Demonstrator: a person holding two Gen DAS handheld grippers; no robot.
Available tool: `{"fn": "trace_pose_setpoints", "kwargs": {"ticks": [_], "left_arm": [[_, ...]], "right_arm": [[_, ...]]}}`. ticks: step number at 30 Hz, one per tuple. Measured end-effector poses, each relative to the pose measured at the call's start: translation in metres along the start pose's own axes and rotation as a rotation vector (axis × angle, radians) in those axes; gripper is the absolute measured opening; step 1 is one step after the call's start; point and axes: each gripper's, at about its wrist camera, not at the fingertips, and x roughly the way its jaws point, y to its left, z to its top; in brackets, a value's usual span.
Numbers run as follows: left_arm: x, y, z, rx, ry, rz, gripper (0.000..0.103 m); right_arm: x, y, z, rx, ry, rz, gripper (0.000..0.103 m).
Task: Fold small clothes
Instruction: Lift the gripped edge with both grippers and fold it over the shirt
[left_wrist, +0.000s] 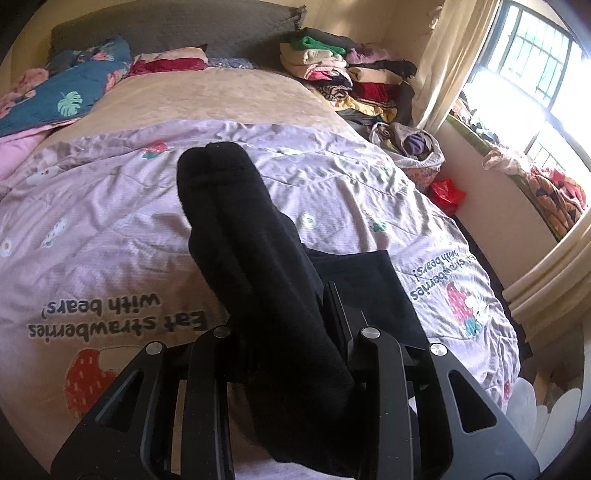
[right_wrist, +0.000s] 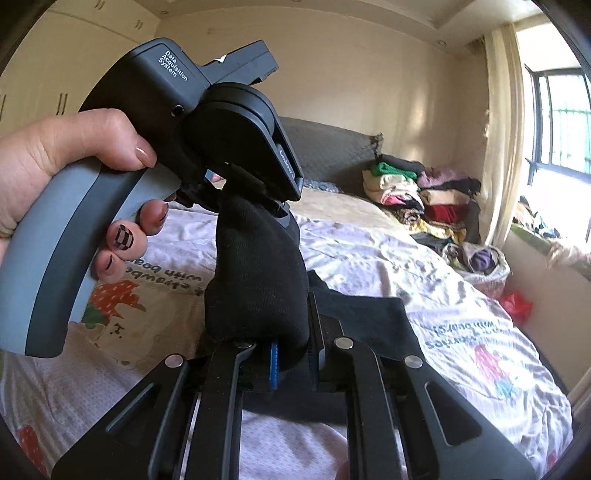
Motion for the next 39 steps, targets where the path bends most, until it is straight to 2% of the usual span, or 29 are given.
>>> {"fn": "trace_pose_setpoints", "kwargs": {"ticks": [11, 22, 33, 39], "left_arm": [[0.026, -0.044, 0.006, 0.05, 0.044, 0.01, 0.022], [0.076, -0.077, 0.012, 0.096, 0.123, 0.055, 0.023], [0.125, -0.096, 0.002, 0.125, 0.198, 0.076, 0.033], [0.141, -0.104, 0.0, 0.134, 0.221, 0.085, 0.045]], "right_arm": [[0.0, -0.032, -0.012, 0.105, 0.065, -0.007, 0.01], [0.018, -0.074, -0.028, 0.371, 0.168, 0.069, 0.01], [0.039, -0.109, -0.051, 0.621, 0.289, 0.154, 0.011], [0.046, -0.119, -0.058, 0.689, 0.322, 0.169, 0.015]]}}
